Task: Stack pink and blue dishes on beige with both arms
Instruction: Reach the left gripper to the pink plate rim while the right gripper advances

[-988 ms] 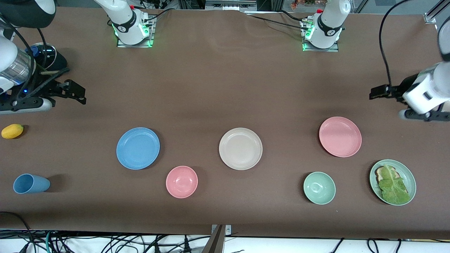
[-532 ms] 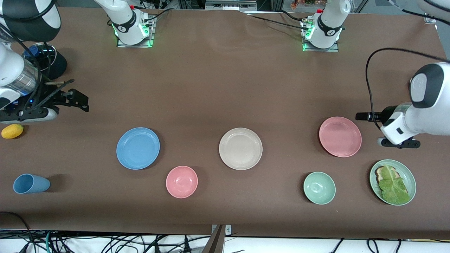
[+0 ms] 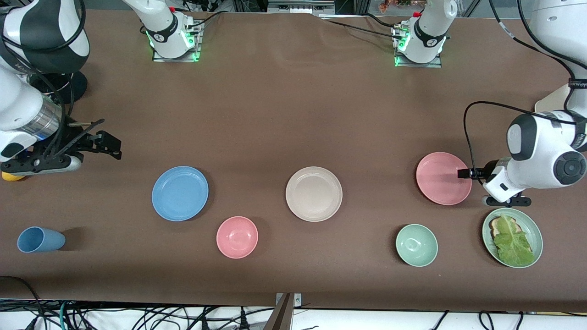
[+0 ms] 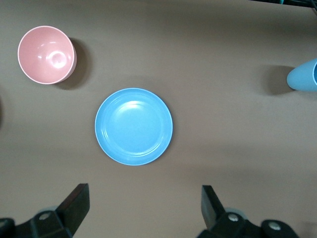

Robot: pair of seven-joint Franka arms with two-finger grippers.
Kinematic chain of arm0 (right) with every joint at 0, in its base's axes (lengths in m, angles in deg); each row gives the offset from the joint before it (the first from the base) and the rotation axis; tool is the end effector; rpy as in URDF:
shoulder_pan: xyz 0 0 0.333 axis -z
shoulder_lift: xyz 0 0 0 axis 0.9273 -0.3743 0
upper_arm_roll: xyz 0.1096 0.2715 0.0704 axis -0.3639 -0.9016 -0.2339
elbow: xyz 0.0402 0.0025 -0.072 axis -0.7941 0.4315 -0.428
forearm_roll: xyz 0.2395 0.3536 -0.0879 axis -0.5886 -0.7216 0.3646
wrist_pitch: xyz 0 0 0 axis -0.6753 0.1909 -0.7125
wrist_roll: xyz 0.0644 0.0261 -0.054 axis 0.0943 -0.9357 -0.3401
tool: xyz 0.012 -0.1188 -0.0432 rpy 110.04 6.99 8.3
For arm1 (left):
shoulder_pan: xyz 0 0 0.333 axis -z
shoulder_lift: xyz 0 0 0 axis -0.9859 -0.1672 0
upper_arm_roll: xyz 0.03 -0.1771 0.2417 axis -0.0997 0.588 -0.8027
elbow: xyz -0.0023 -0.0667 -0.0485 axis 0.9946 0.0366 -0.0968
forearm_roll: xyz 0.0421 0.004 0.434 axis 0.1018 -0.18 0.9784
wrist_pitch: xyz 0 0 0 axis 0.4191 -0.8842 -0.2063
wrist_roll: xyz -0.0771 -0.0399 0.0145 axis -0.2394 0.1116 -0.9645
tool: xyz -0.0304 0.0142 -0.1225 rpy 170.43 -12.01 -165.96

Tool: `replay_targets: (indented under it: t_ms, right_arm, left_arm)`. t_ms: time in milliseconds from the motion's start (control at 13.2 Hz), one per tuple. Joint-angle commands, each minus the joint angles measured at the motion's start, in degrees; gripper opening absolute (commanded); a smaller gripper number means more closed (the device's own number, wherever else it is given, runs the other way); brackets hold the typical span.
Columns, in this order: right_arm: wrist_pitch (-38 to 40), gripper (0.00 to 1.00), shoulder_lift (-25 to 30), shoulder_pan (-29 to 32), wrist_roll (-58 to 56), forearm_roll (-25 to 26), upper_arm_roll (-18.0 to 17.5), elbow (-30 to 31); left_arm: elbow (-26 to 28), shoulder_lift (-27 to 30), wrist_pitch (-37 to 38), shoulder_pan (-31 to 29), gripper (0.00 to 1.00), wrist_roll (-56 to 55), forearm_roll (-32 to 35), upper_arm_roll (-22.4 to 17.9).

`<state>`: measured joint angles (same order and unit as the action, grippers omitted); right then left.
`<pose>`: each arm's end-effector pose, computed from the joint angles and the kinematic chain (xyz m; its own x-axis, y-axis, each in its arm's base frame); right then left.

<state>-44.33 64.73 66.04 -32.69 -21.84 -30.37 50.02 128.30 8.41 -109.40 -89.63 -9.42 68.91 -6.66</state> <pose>0.6714 0.0685 0.4936 0.9926 0.0980 0.0715 0.0985 -0.9951 -0.0036 0.6465 0.0785 0.1990 0.9758 0.0213 -0.2178 0.0219 -0.9998 0.0004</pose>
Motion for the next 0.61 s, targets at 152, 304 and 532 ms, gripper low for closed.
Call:
replay_targets:
  t_ms: [152, 304, 532]
  right_arm:
    - [-0.3, 1.0, -0.7, -0.1, 0.1, 0.3, -0.1, -1.2]
    - [-0.3, 1.0, -2.1, -0.3, 0.4, 0.2, -0.3, -1.1]
    - [-0.3, 1.0, -2.5, -1.0, 0.4, 0.5, -0.3, -1.2]
  left_arm:
    - [5.6, -1.9, -9.0, -2.5, 1.0, 0.4, 1.8, 0.5]
    - [5.2, -3.3, -9.0, -3.7, 1.0, 0.4, 1.7, 0.5]
    - [4.9, -4.5, -9.0, -3.7, 0.85, 0.4, 1.2, 0.5]
